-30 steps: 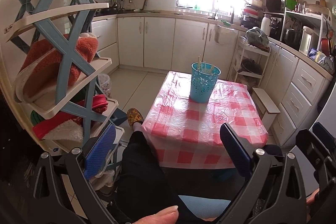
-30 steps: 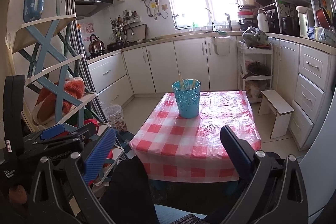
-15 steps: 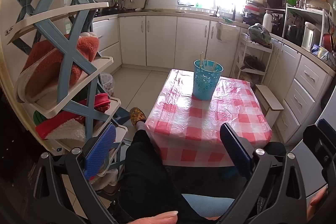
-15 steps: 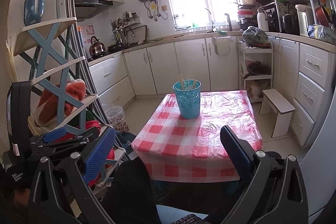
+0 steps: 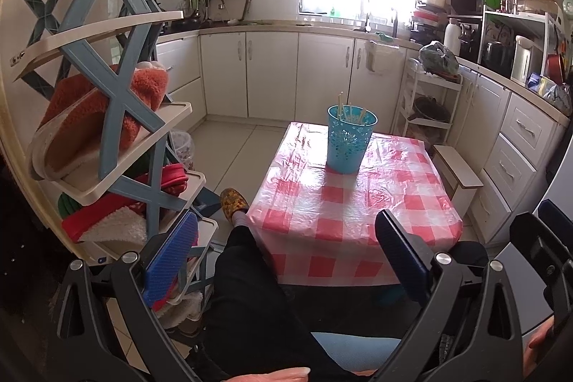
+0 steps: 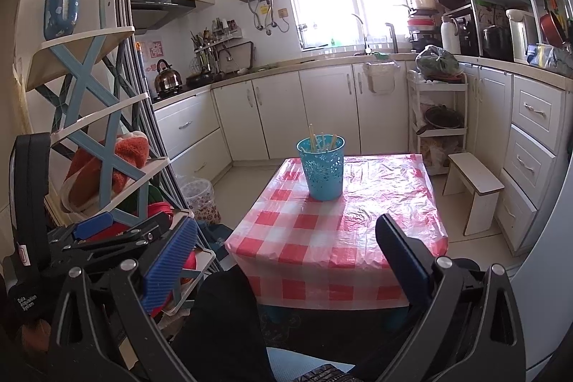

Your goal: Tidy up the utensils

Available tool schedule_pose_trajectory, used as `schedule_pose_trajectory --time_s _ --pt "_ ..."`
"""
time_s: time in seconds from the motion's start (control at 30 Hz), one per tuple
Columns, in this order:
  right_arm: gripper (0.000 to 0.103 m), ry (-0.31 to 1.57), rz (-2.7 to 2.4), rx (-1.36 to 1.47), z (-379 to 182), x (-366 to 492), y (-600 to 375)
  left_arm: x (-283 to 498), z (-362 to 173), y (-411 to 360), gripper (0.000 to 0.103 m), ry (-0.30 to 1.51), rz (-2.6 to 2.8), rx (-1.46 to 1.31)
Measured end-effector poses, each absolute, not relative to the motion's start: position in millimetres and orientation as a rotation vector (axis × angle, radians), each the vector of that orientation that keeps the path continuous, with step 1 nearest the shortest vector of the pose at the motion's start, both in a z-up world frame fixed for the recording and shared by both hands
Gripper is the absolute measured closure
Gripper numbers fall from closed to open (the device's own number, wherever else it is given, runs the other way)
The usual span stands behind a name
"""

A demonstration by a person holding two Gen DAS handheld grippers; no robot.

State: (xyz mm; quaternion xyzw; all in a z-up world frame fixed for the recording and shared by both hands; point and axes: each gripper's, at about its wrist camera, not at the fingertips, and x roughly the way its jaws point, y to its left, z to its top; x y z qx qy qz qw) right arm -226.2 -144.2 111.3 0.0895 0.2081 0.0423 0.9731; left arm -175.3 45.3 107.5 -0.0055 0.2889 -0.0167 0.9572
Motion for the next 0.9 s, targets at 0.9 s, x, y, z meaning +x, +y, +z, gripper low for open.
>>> schedule_pose_trajectory --time_s 0.9 --pt "0.007 0.396 0.079 0.162 116.2 -228.0 -142.8 -173.2 98.4 45.8 0.008 0.588 -0.077 -0.01"
